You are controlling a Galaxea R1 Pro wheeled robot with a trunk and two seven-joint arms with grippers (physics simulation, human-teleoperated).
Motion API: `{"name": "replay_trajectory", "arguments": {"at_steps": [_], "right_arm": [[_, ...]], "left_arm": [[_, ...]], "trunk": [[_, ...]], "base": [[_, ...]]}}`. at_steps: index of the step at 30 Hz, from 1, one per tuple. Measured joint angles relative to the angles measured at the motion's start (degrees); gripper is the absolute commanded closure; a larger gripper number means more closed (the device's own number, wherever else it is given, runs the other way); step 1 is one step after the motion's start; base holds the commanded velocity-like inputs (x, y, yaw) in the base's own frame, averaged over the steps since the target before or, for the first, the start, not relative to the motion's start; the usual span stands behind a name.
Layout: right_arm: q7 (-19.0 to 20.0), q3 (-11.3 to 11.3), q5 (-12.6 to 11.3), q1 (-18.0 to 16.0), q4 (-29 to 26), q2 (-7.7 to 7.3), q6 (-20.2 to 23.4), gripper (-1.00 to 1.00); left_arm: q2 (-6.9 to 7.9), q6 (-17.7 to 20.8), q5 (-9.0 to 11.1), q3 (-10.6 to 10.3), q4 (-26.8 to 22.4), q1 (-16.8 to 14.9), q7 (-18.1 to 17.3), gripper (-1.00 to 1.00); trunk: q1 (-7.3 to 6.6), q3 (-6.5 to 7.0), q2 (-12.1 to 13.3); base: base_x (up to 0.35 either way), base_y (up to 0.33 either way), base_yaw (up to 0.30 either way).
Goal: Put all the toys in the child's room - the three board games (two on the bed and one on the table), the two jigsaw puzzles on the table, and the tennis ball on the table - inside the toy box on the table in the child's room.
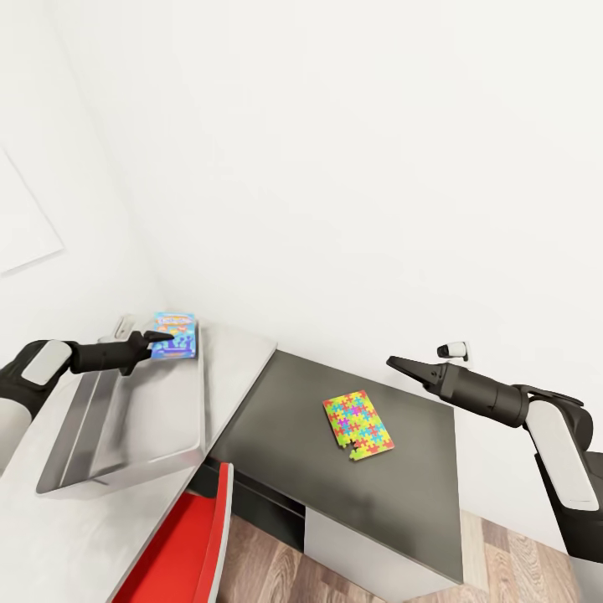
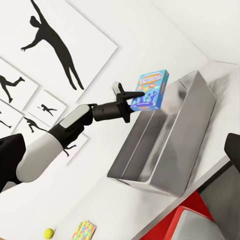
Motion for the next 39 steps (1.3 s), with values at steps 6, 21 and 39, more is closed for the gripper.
{"name": "replay_trajectory", "arguments": {"at_steps": [6,21,39], "right_arm": [[-0.05,-0.02,0.0,0.01,0.0,0.0,0.0,-1.0],[-0.01,-0.06,0.01,-0.03,0.0,0.0,0.0,-1.0],[-0.04,-0.11,0.01,-0.08,0.0,-0.04,0.0,-1.0]], "left_arm": [[-0.03,-0.2,-0.41,-0.18,0.8,-0.21,-0.01,1.0],[0.31,-0.45,-0.57,-0.25,1.93,-0.31,-0.03,1.0],[1.15,-0.5,-0.58,-0.16,1.98,-0.31,0.05,1.0]], "trunk": [[0.0,-0.36,0.0],[0.0,-1.69,0.0],[0.0,-3.37,0.0]], "base": [[0.0,0.0,0.0],[0.0,0.0,0.0],[0.0,0.0,0.0]]}}
